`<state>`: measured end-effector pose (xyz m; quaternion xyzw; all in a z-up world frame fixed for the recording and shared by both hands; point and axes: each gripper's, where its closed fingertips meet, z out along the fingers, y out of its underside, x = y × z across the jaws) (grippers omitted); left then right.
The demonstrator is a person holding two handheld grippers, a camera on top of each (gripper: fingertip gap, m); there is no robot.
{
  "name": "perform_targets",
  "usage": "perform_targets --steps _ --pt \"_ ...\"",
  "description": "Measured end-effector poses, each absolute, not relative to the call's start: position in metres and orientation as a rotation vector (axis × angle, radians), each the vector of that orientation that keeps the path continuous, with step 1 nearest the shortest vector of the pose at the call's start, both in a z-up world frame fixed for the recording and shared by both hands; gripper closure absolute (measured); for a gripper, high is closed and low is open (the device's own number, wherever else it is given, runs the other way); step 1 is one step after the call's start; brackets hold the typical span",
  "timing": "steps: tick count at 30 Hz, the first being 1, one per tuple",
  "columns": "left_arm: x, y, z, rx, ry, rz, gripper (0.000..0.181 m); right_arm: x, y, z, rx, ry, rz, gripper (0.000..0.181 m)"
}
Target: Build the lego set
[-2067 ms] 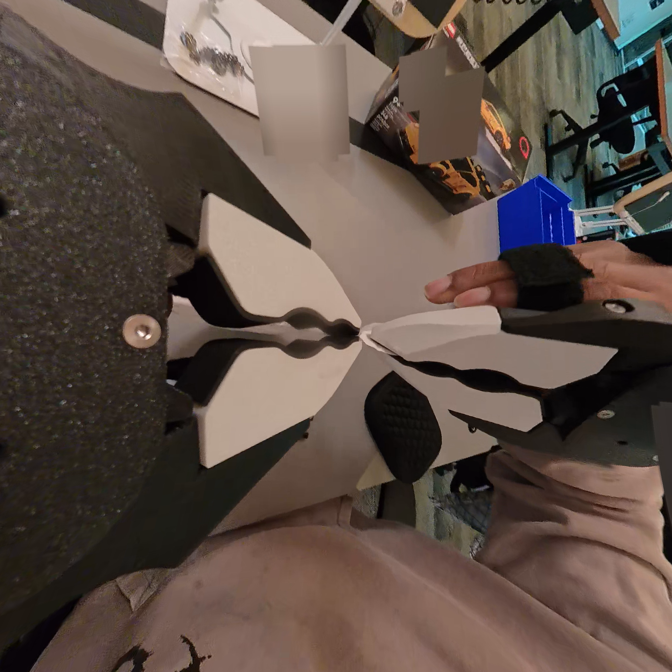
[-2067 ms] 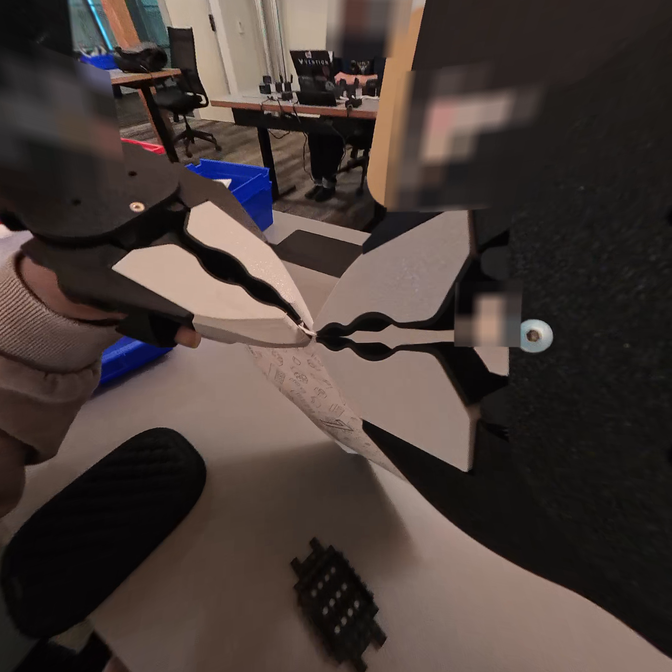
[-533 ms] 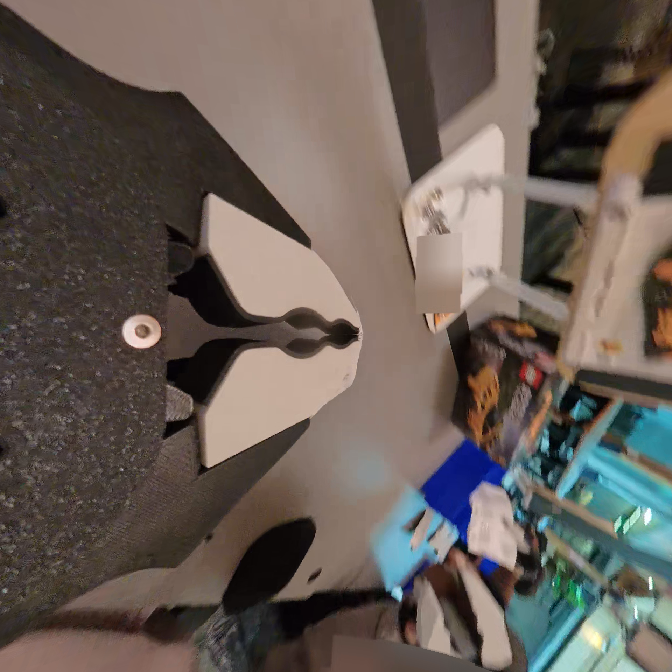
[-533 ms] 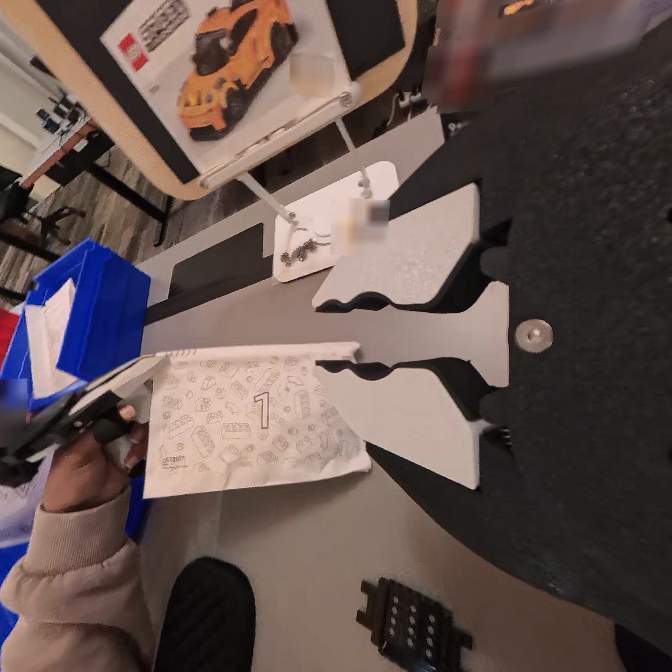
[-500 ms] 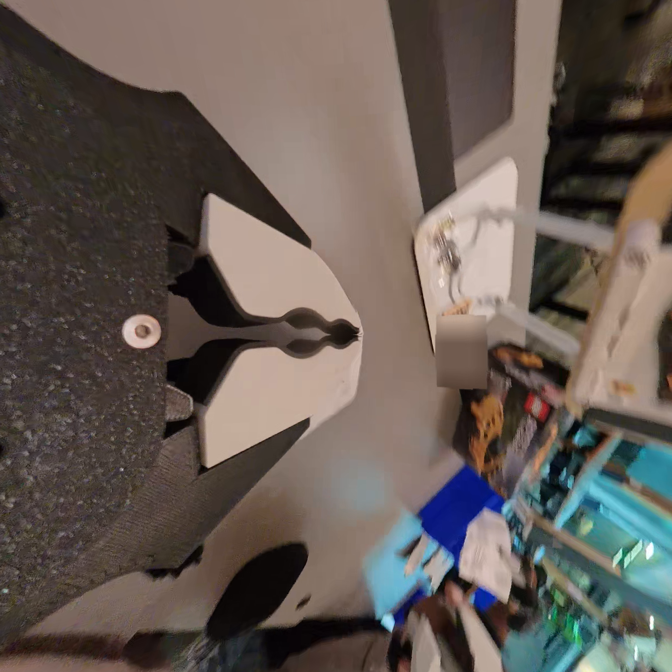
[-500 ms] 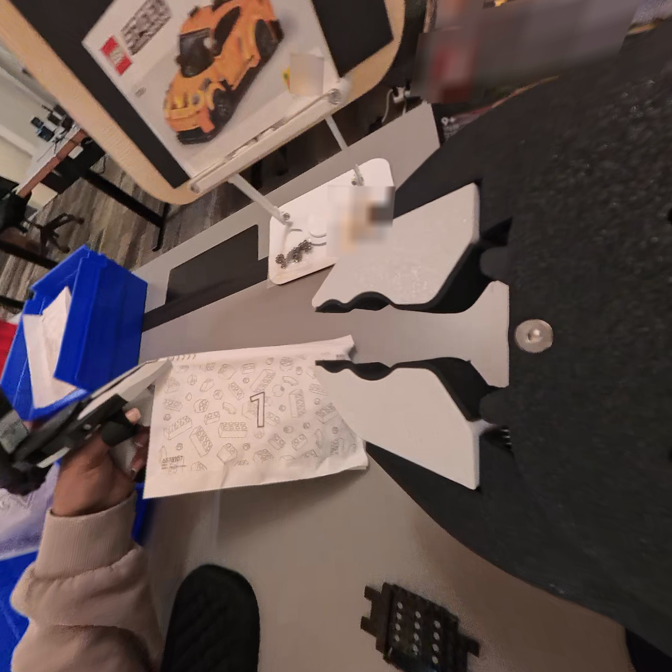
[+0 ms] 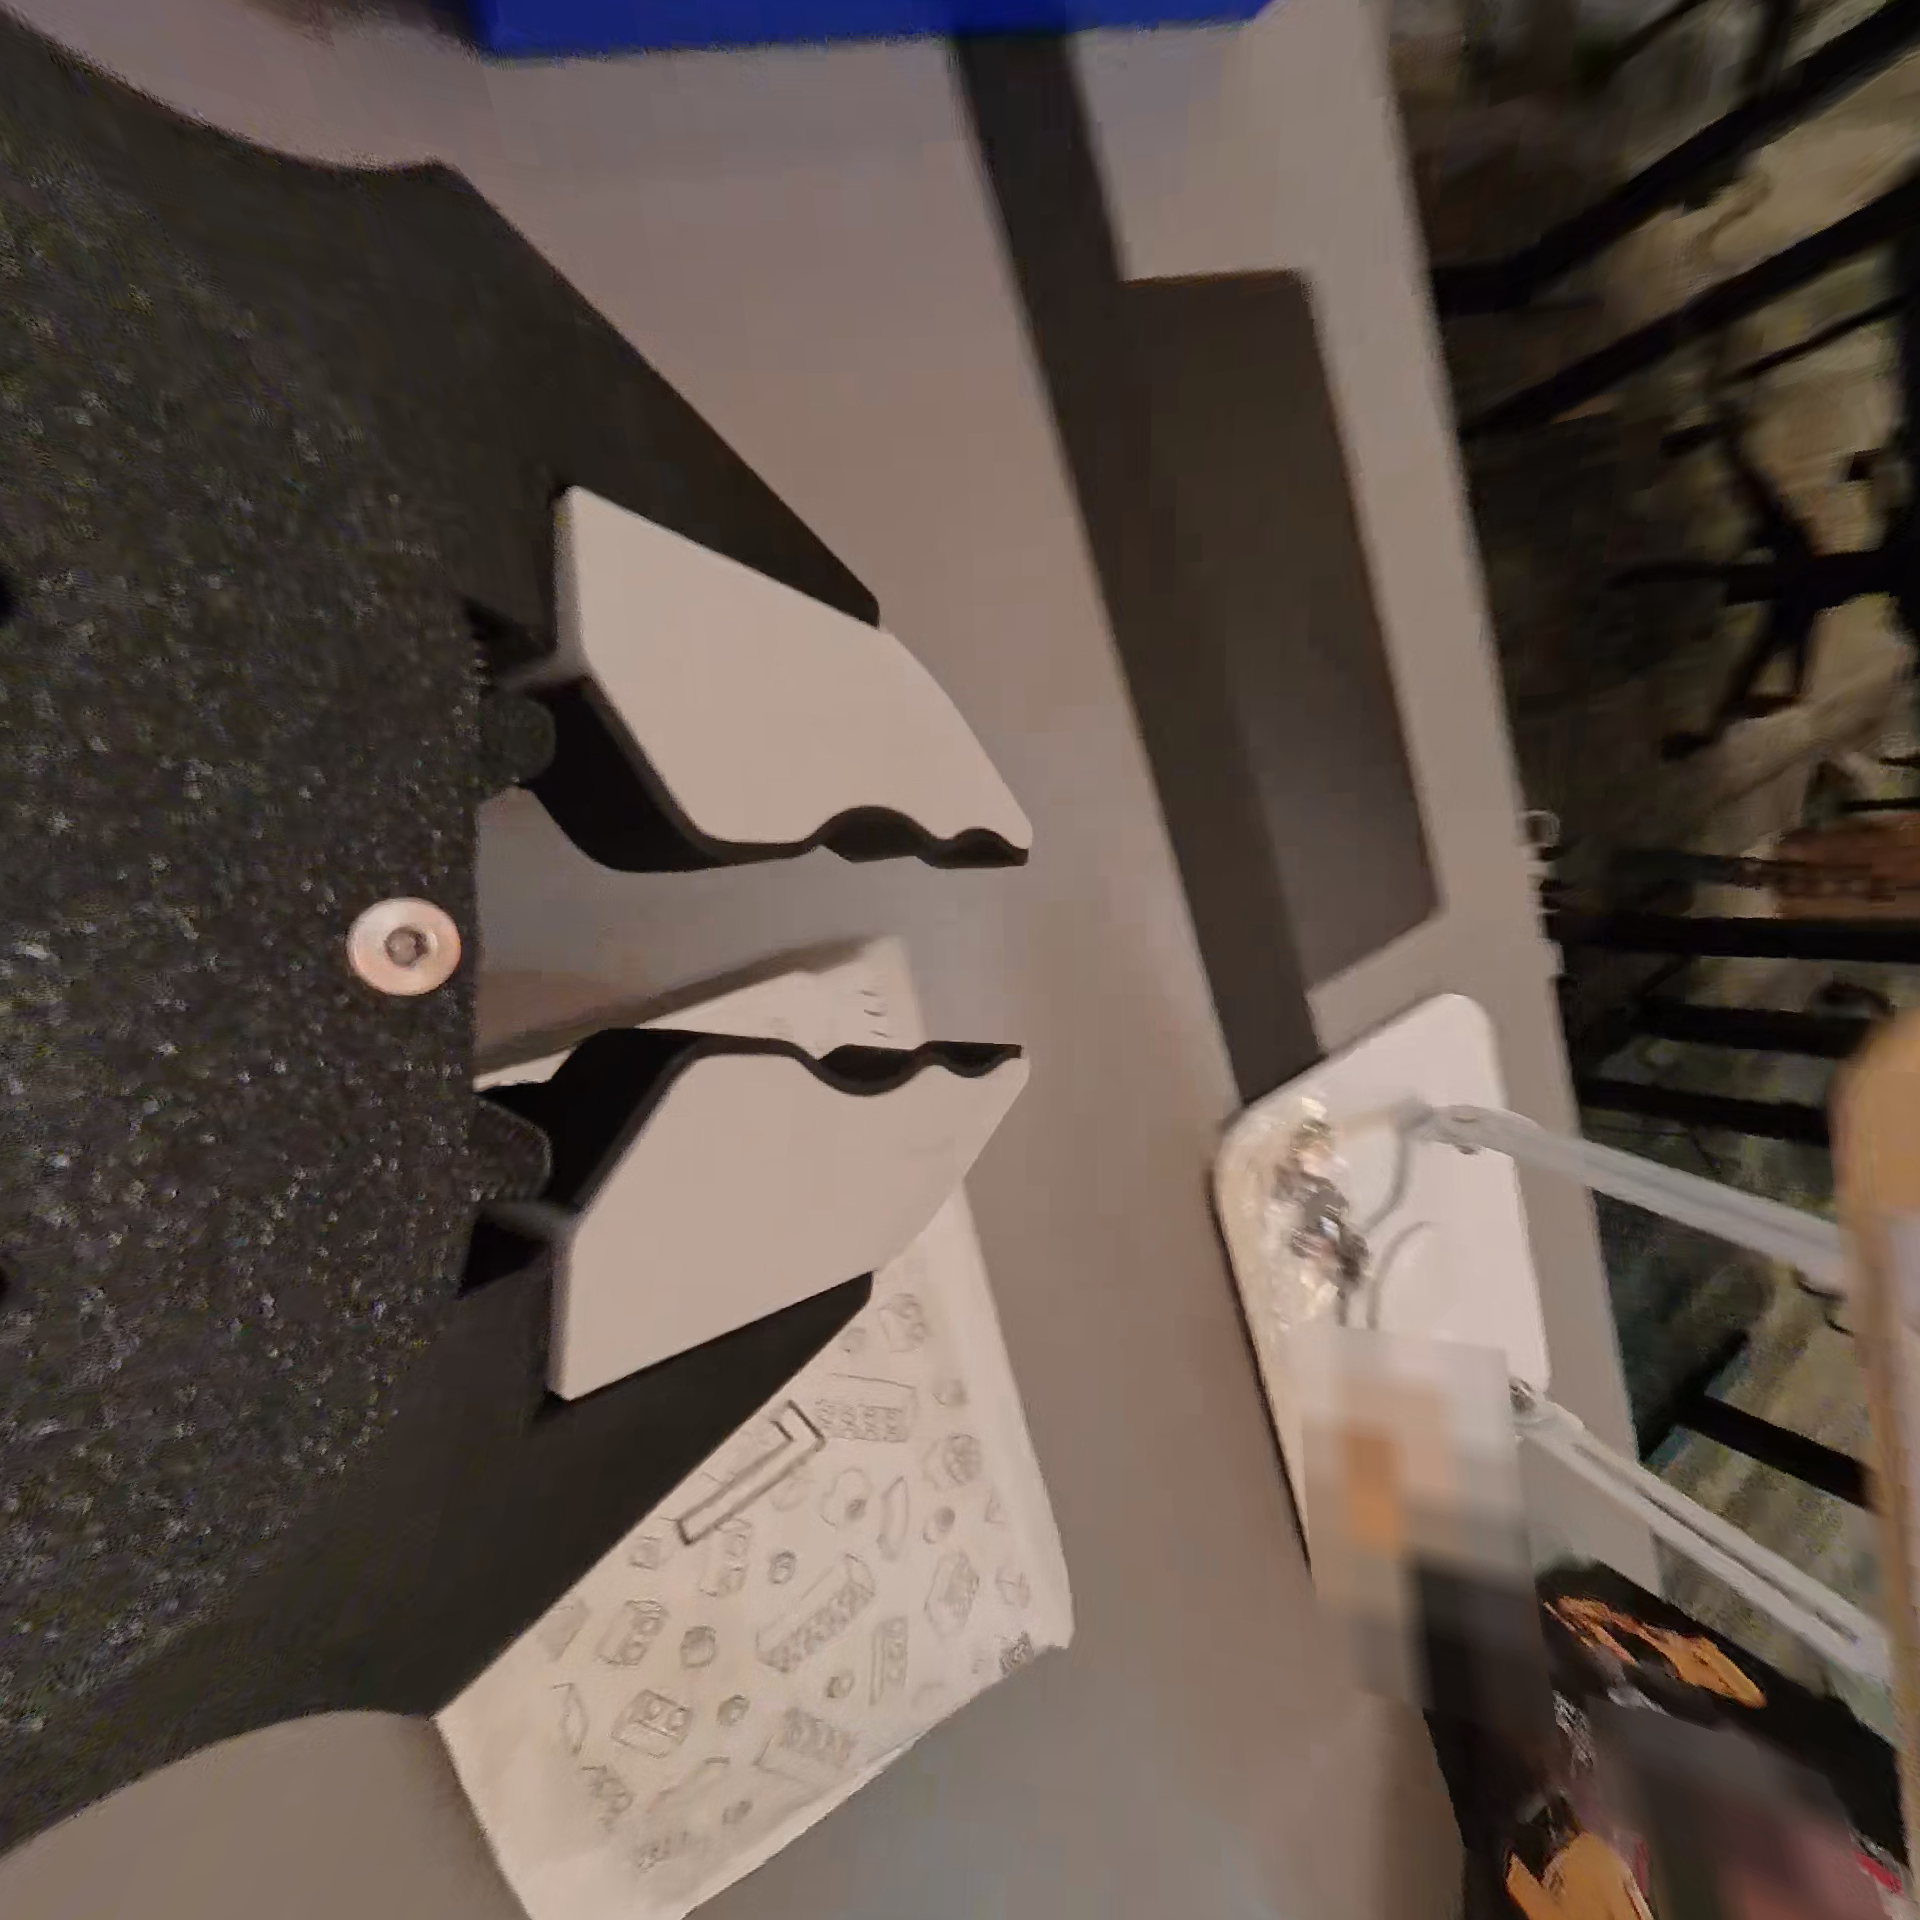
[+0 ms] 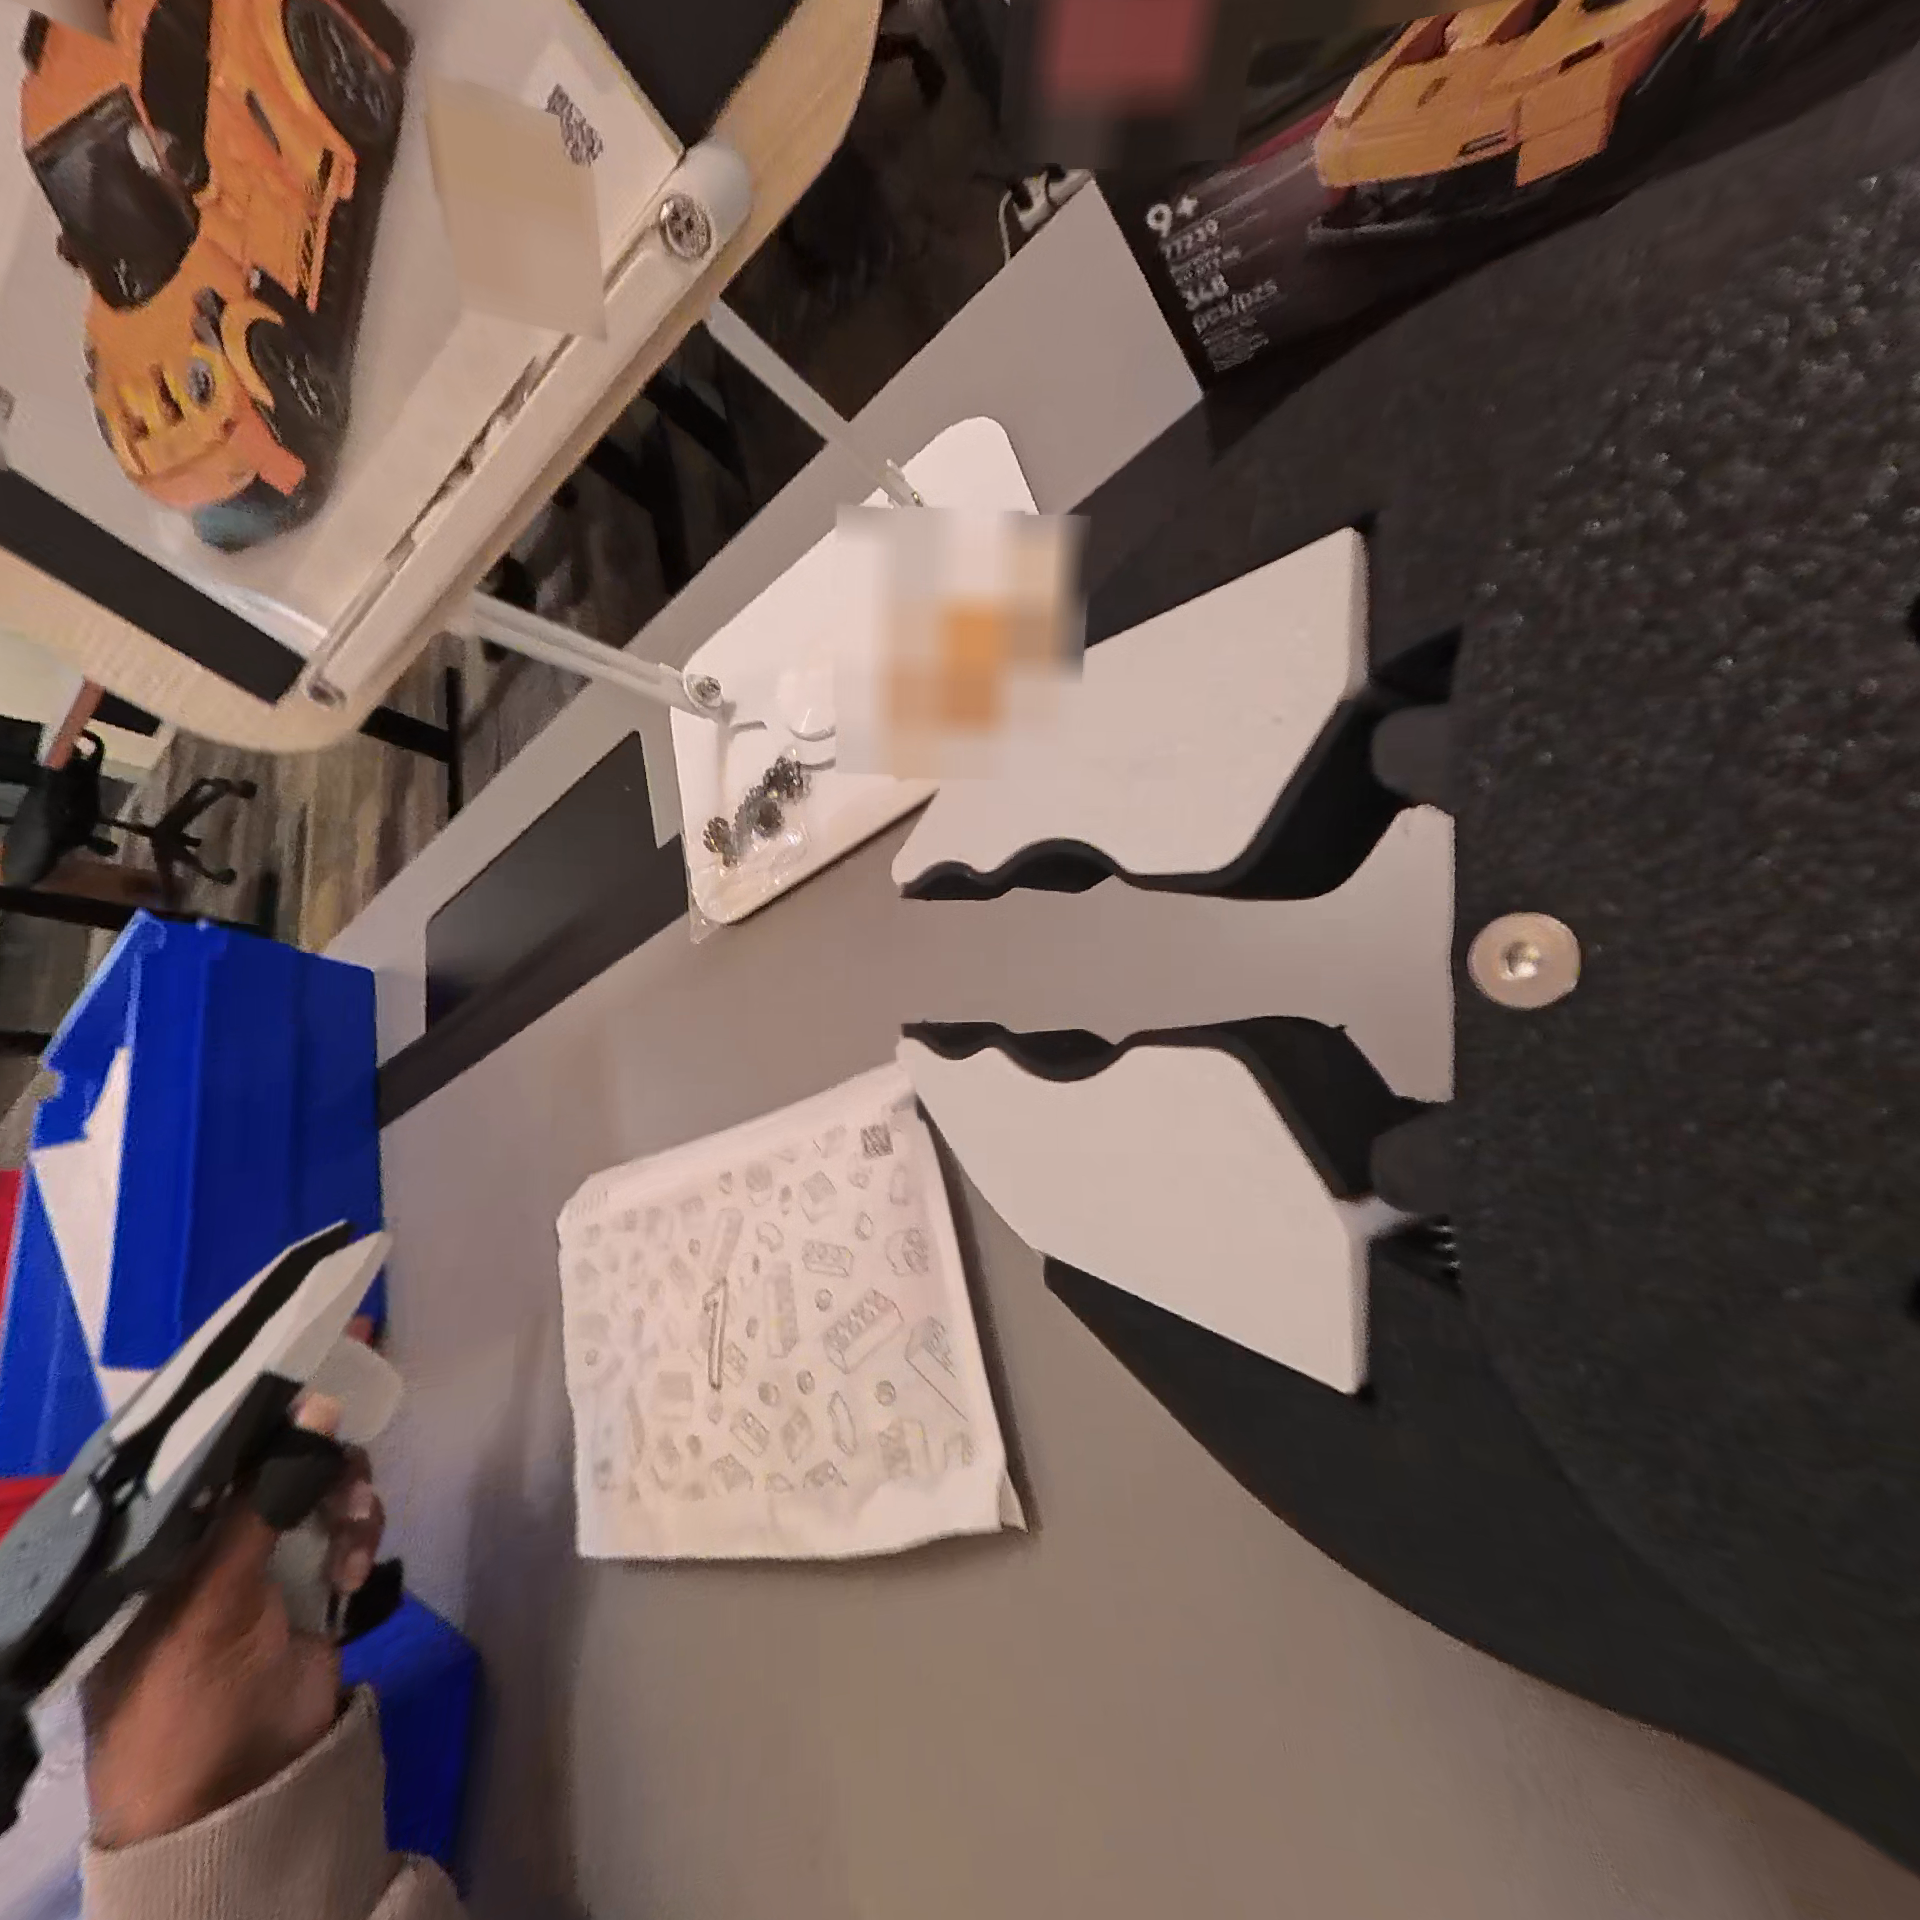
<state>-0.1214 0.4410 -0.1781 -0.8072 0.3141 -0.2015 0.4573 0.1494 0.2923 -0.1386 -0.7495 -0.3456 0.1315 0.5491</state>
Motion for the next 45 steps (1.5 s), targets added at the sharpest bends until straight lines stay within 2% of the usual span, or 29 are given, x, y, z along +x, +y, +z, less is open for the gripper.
perform_targets --steps 8,13,22,31,39,45 --pt "-0.026 0.440 -0.096 -1.641 0.884 -0.509 0.147 0.166 0.353 -0.098 -1.676 -0.683 0.337 0.161" --pt "0.009 0.413 -0.070 -1.513 0.865 -0.554 0.141 0.177 0.363 -0.073 -1.638 -0.515 0.260 0.160" --pt "0.038 0.398 -0.057 -1.416 0.869 -0.523 0.138 0.192 0.384 -0.050 -1.605 -0.434 -0.064 0.145" --pt "0.058 0.470 -0.045 -1.419 0.842 -0.493 0.137 0.228 0.473 -0.011 -1.509 -0.343 -0.238 0.119" --pt "0.069 0.529 -0.055 -1.502 0.798 -0.496 0.130 0.227 0.491 0.003 -1.414 -0.392 -0.250 0.123" --pt "0.083 0.532 -0.068 -1.549 0.817 -0.523 0.128 0.226 0.491 0.000 -1.434 -0.404 -0.205 0.135"
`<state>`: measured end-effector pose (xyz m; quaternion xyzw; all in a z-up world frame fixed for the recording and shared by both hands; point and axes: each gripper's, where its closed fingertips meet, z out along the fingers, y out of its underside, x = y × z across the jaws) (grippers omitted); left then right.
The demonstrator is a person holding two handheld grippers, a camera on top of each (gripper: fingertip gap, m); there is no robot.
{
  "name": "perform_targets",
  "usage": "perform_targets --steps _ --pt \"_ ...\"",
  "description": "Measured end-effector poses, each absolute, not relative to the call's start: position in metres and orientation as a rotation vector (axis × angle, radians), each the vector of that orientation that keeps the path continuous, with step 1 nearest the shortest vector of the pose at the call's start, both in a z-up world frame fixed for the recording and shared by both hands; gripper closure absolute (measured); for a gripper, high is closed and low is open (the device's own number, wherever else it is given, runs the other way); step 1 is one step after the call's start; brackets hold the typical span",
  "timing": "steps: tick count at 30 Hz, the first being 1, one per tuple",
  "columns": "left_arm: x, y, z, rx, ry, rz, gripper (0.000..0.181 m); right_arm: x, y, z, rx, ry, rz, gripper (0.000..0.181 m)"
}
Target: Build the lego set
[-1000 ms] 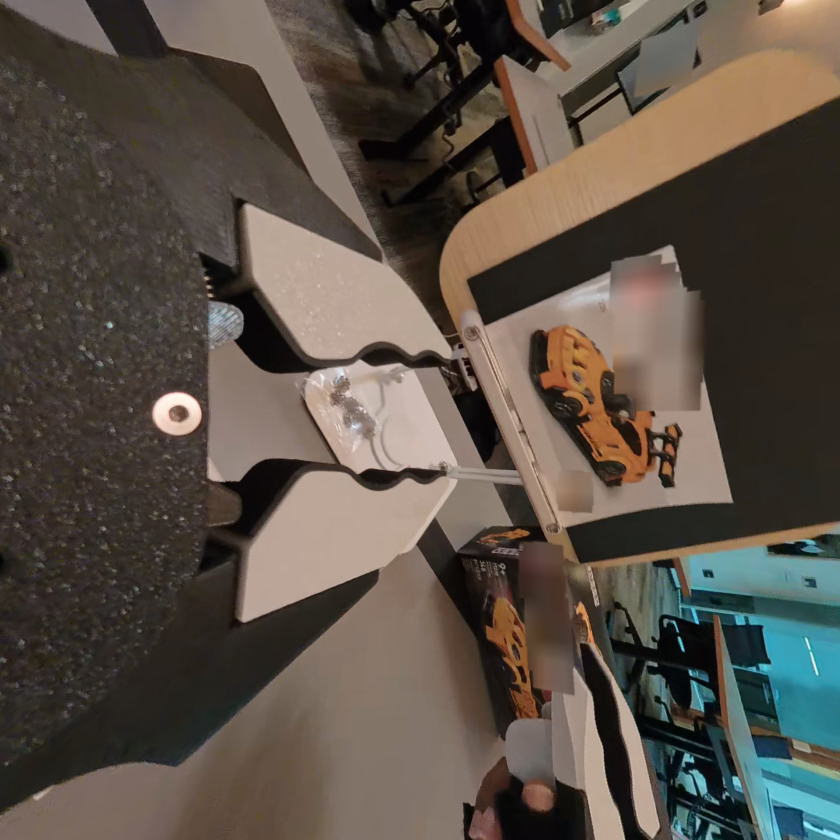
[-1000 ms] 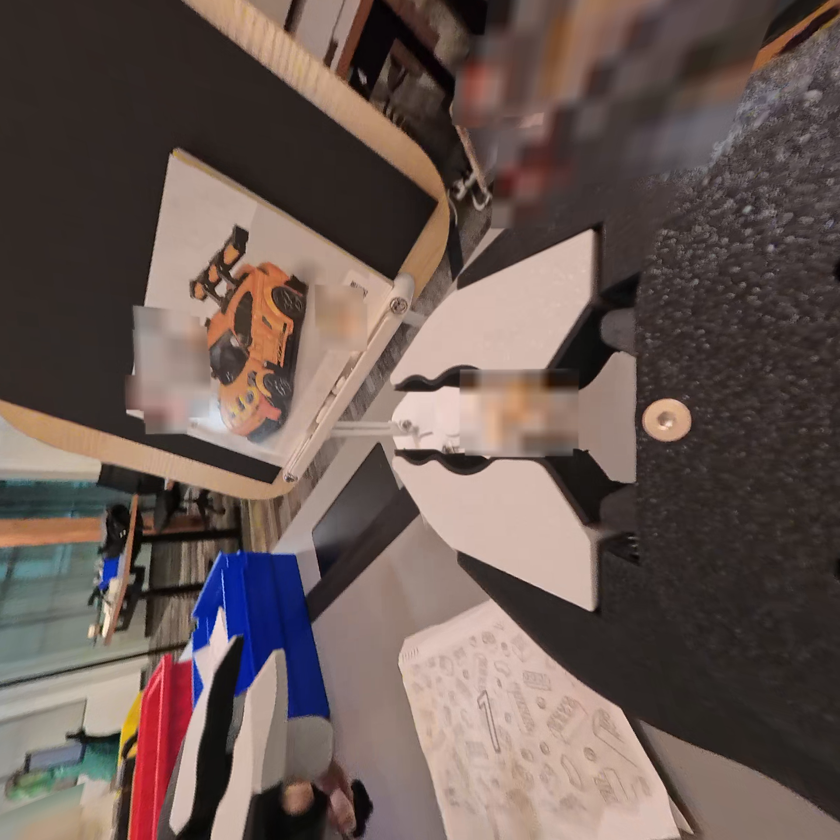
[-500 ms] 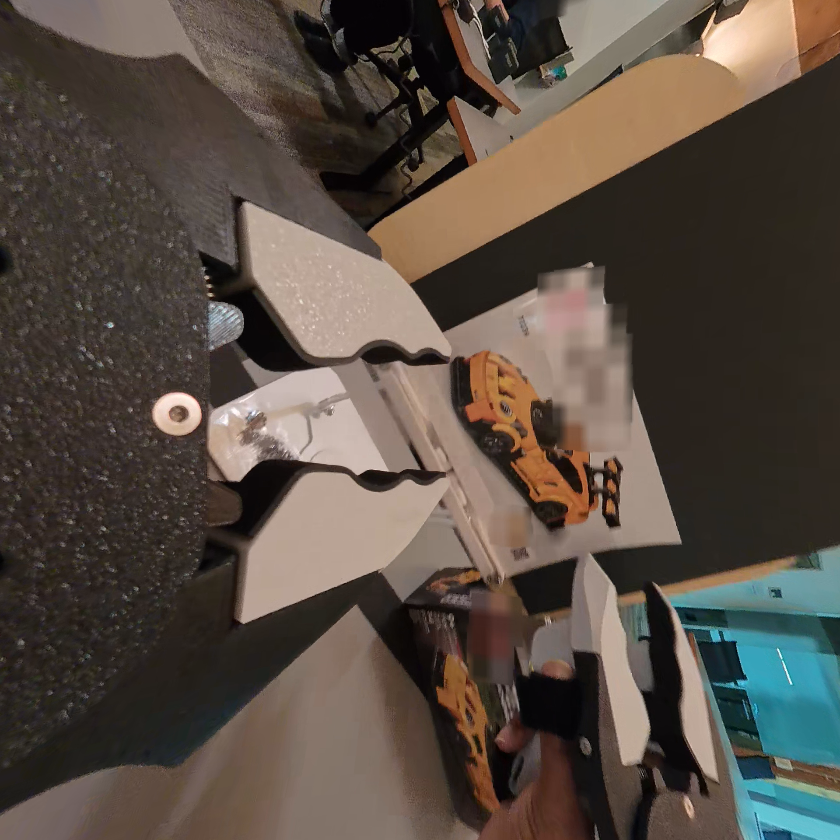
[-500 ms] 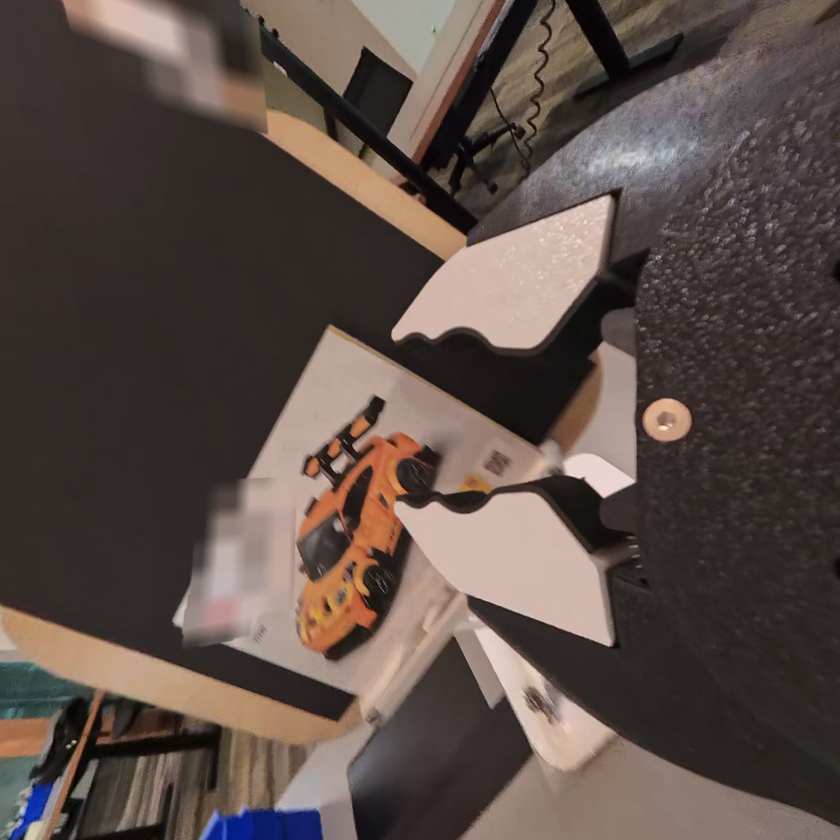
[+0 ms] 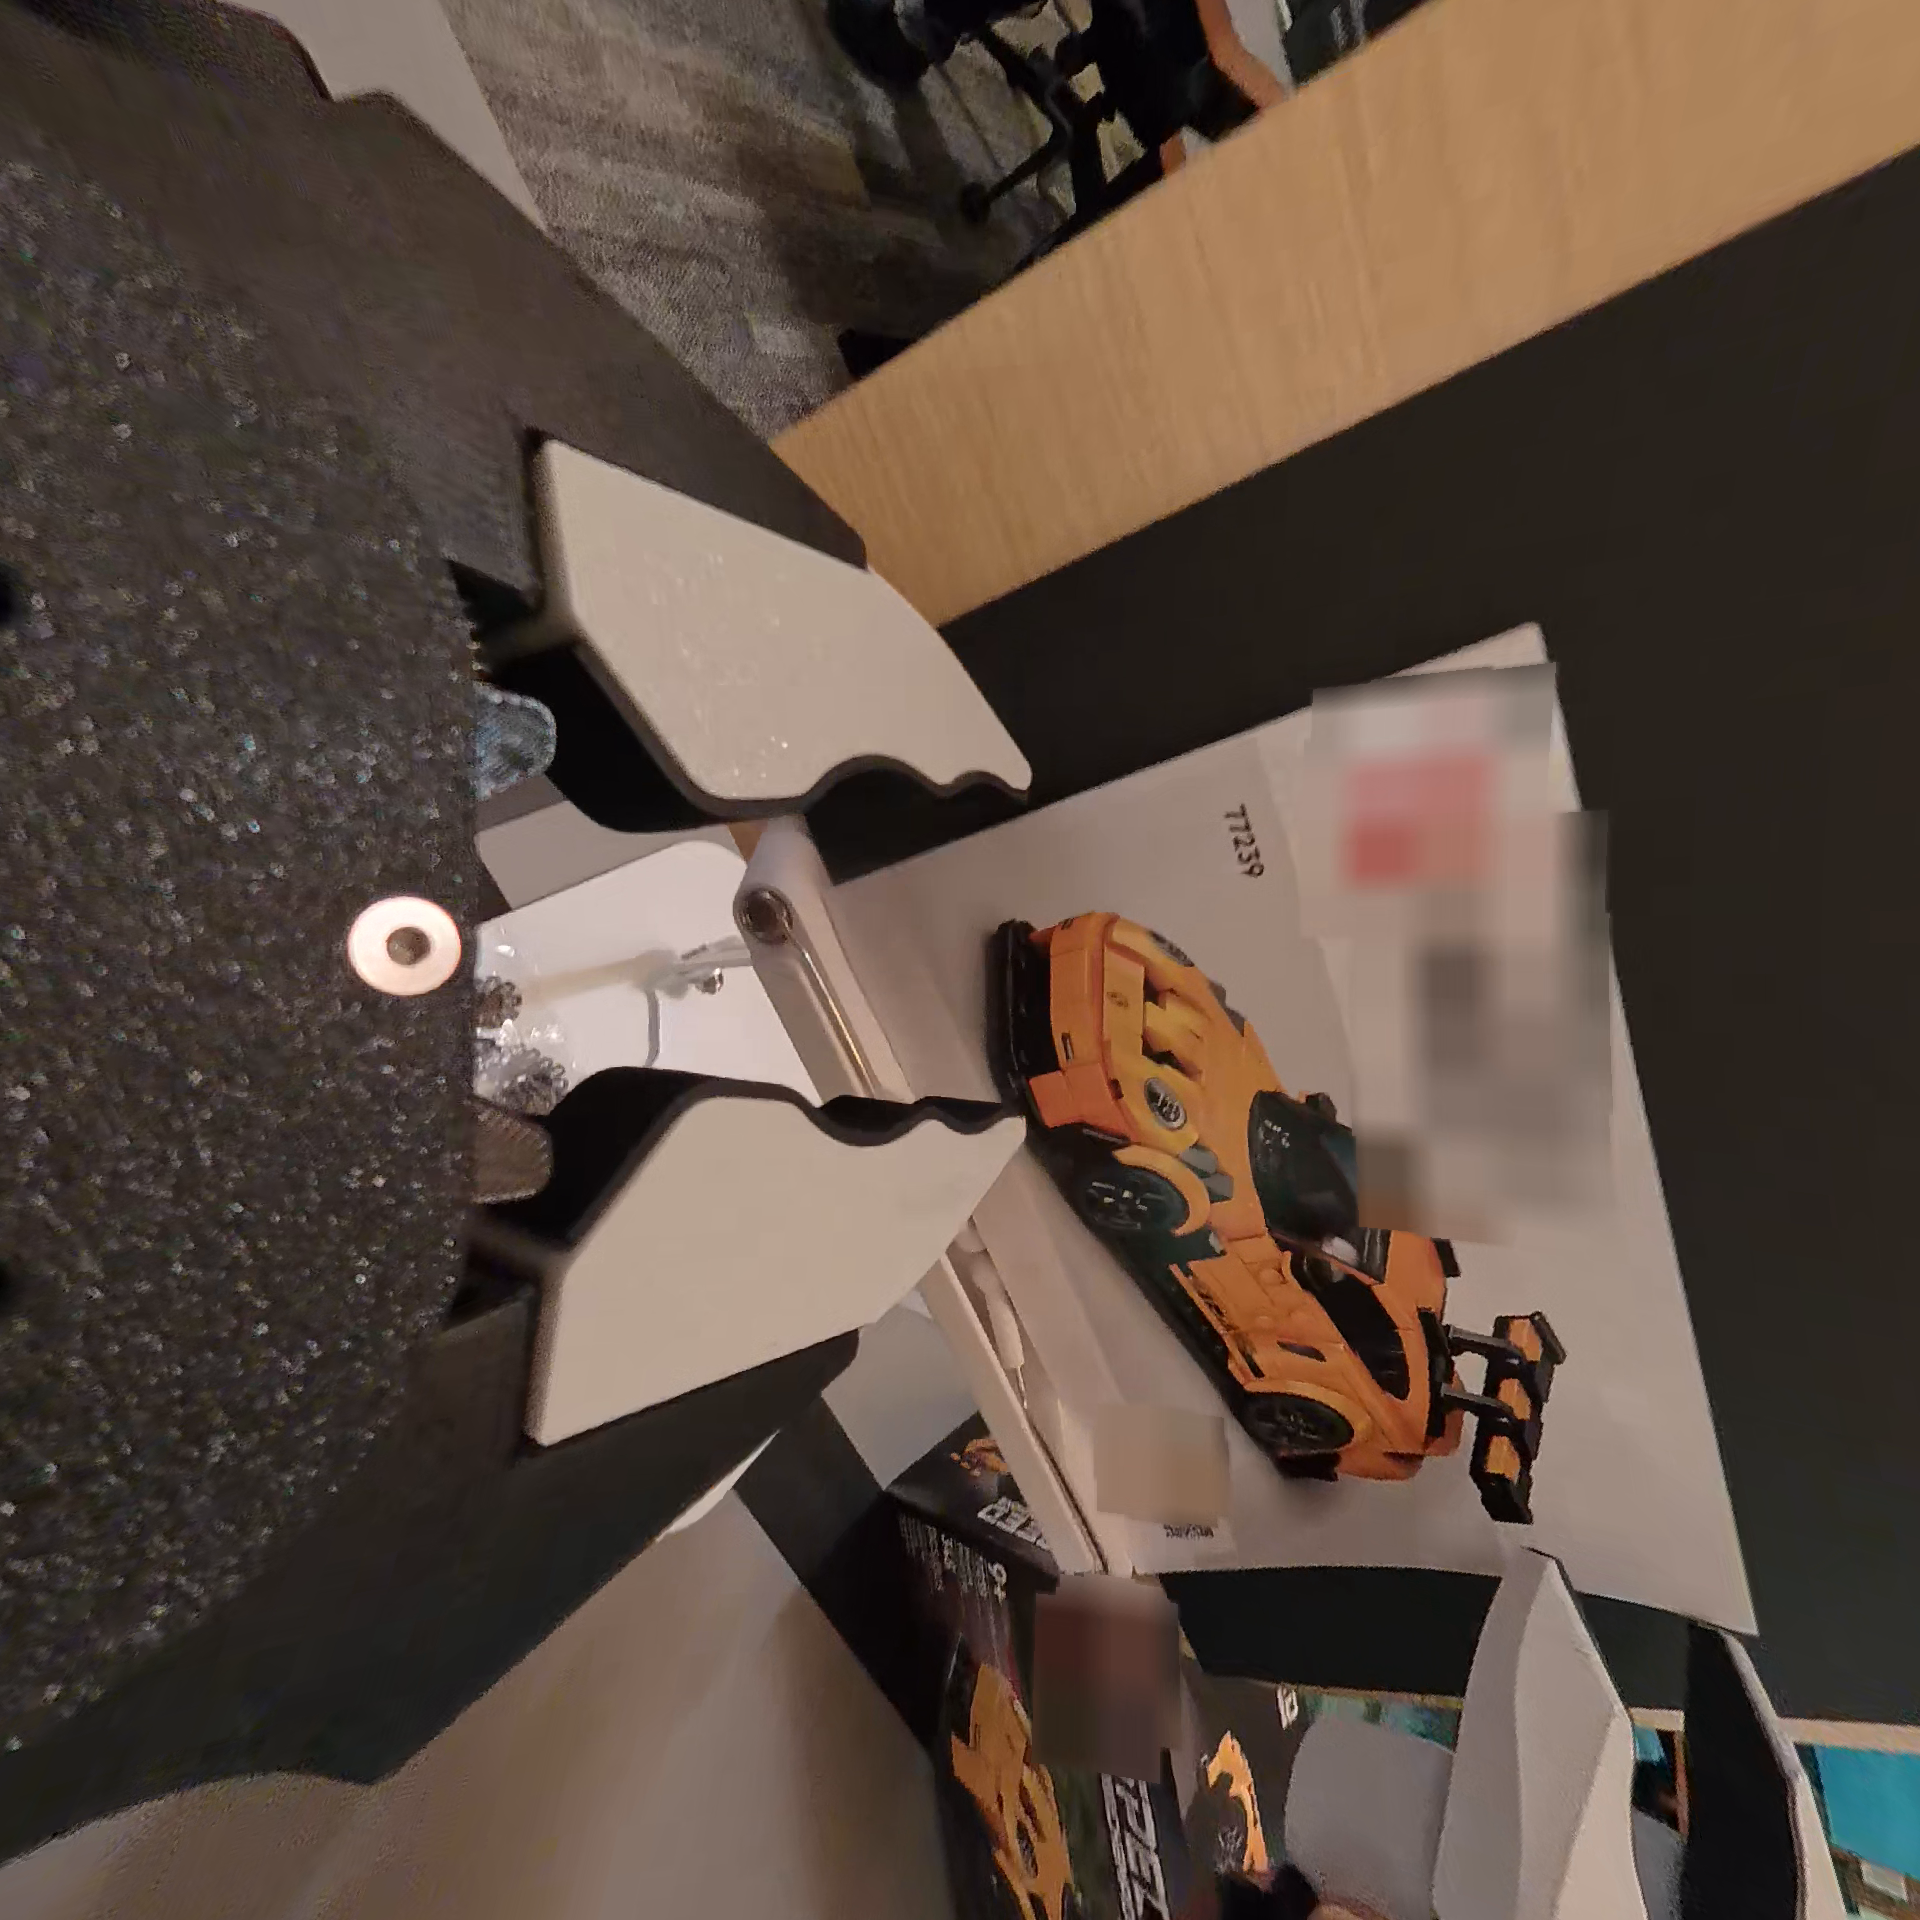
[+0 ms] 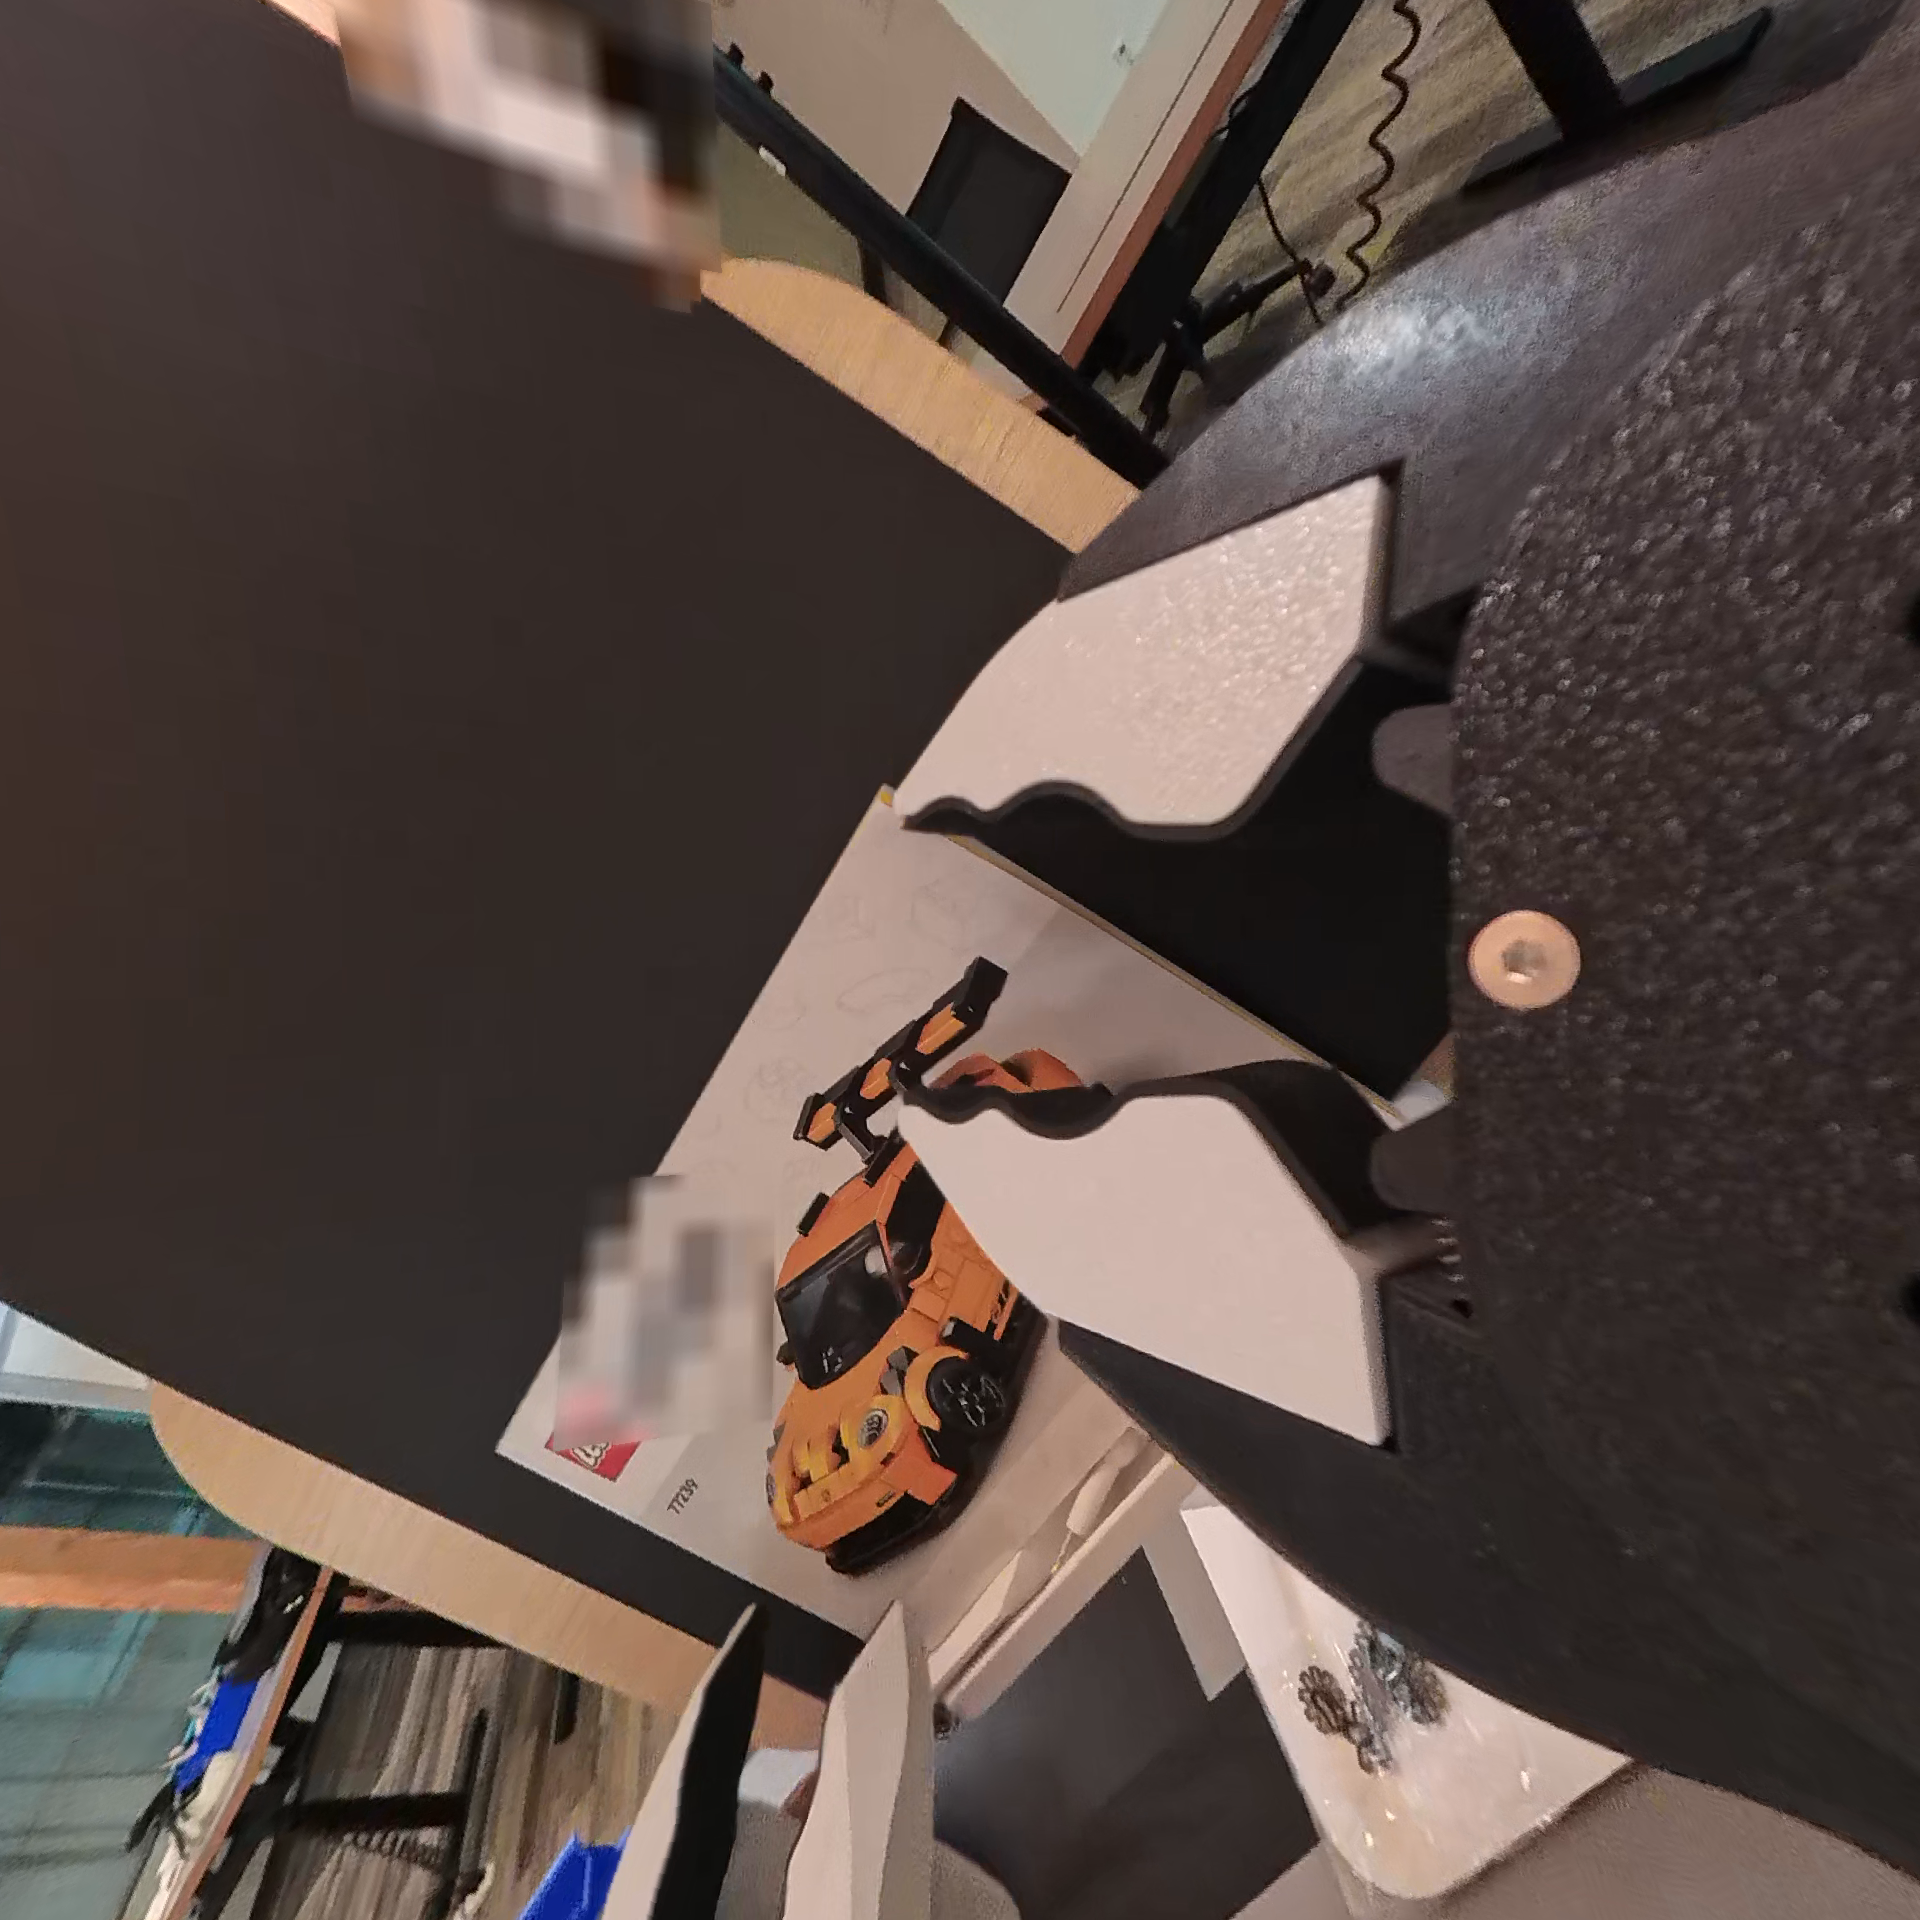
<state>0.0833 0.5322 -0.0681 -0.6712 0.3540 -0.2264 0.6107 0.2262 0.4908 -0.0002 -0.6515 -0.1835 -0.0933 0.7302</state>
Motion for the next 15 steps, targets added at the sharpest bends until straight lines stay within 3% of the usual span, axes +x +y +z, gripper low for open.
perform_targets --steps 15 --pt "0.094 0.533 -0.071 -1.512 0.827 -0.508 0.134 0.246 0.489 0.003 -1.390 -0.293 -0.238 0.136"
